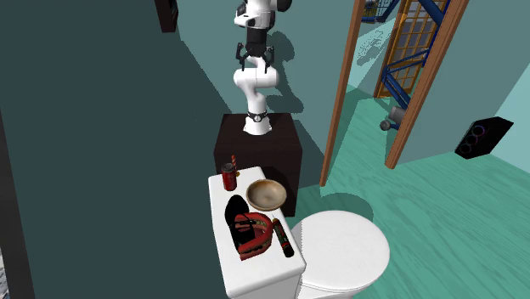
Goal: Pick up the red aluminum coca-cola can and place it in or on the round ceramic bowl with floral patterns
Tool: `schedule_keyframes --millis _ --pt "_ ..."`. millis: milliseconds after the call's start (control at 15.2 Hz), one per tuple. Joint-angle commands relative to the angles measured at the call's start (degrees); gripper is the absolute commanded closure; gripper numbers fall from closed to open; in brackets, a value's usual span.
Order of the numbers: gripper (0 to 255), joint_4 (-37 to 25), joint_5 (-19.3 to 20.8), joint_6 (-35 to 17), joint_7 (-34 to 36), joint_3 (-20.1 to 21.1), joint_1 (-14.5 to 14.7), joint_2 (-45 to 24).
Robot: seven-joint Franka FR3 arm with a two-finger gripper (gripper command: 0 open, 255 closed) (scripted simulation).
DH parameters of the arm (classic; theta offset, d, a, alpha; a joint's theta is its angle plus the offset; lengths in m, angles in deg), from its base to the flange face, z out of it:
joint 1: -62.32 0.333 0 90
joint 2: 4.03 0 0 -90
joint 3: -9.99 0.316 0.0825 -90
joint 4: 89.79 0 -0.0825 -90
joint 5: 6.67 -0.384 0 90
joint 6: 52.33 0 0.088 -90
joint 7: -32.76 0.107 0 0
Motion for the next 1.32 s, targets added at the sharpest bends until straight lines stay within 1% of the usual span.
schedule_keyframes --millis 0,330,660,990,1254 --pt "0 0.0 0.0 0.0 0.0 0.0 0.0 0.0" --pt "0 5.0 0.7 -9.9 -1.1 -2.3 -0.9 -4.5" --pt "0 8.1 1.2 -19.8 -2.3 -4.6 -1.8 -11.0" --pt "0 9.1 1.2 -29.6 -3.7 -6.8 -2.5 -19.4" --pt "0 8.3 0.5 -36.9 -5.1 -8.5 -2.9 -27.2"
